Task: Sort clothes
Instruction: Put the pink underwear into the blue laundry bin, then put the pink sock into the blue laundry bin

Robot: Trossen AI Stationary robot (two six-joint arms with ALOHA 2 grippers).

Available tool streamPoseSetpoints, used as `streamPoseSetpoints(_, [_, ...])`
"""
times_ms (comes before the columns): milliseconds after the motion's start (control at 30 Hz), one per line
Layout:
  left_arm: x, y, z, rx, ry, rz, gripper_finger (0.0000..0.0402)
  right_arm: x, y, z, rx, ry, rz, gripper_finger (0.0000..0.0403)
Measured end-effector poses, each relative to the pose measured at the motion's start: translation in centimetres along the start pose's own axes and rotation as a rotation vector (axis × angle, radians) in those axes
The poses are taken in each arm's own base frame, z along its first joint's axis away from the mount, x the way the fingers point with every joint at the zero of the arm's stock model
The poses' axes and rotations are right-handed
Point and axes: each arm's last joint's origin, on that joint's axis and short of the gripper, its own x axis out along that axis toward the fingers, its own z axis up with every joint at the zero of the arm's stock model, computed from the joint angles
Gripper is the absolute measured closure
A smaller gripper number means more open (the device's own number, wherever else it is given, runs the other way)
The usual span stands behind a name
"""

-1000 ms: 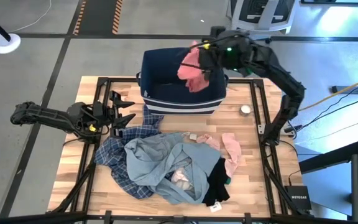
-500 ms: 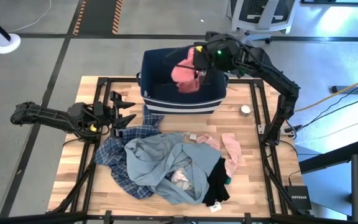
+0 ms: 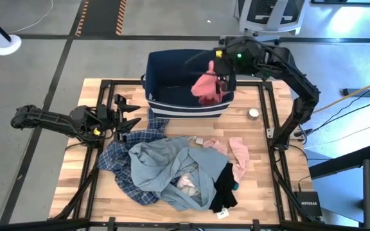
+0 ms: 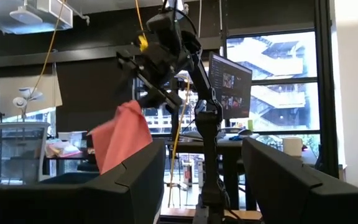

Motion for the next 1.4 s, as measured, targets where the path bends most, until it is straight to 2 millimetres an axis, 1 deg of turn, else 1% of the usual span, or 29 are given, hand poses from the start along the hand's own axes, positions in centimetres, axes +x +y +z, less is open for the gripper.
streamPoseSetpoints(100, [0.0, 0.0, 0.0, 0.018, 0.001, 0.0, 0.0194, 1.1, 0.9, -0.3, -0.044, 0.076, 0.1, 0.0185])
streamPoseSetpoints(167, [0.0, 0.0, -0.1, 0.028, 0.009, -0.001, 0.0194, 1.8, 1.3, -0.5, -0.063, 0.149, 0.103, 0.0185])
streamPoseSetpoints(267, [0.0, 0.0, -0.1, 0.045, 0.011, -0.001, 0.0194, 1.5, 1.5, -0.7, -0.056, 0.183, 0.096, 0.0185])
streamPoseSetpoints(467, [0.0, 0.0, -0.1, 0.052, 0.01, 0.0, 0.0194, -1.2, 1.6, -1.1, 0.042, 0.12, 0.095, 0.0184])
streamPoseSetpoints(567, [0.0, 0.0, -0.1, 0.059, 0.011, -0.001, 0.0194, -3.3, 2.5, -1.0, 0.06, 0.027, 0.16, 0.0184])
streamPoseSetpoints(667, [0.0, 0.0, -0.1, 0.061, 0.012, 0.0, 0.0194, -5.6, 3.9, -0.5, 0.047, -0.073, 0.227, 0.0184])
streamPoseSetpoints(867, [0.0, 0.0, -0.1, 0.061, 0.009, 0.001, 0.0194, -9.0, 7.8, 1.2, -0.004, -0.2, 0.336, 0.0184])
streamPoseSetpoints(933, [0.0, 0.0, -0.1, 0.056, 0.009, 0.001, 0.0194, -9.7, 9.4, 1.7, -0.026, -0.215, 0.373, 0.0184])
streamPoseSetpoints(1000, [0.0, 0.0, -0.1, 0.051, 0.008, 0.002, 0.0194, -9.9, 11.2, 2.1, -0.052, -0.199, 0.398, 0.0184])
streamPoseSetpoints(1100, [0.0, 0.0, -0.1, 0.051, 0.009, 0.002, 0.0194, -9.3, 14.5, 2.5, -0.108, -0.134, 0.451, 0.0184])
streamPoseSetpoints(1200, [0.0, 0.0, -0.1, 0.051, 0.008, 0.002, 0.0194, -8.2, 18.1, 2.4, -0.194, -0.047, 0.498, 0.0184])
streamPoseSetpoints(1333, [0.0, 0.0, -0.1, 0.053, 0.007, 0.002, 0.0194, -6.1, 22.5, 1.1, -0.234, 0.119, 0.561, 0.0184])
streamPoseSetpoints(1400, [0.0, 0.0, 0.0, 0.052, 0.0, 0.003, 0.0194, -5.0, 24.6, 0.2, -0.266, 0.206, 0.589, 0.0185])
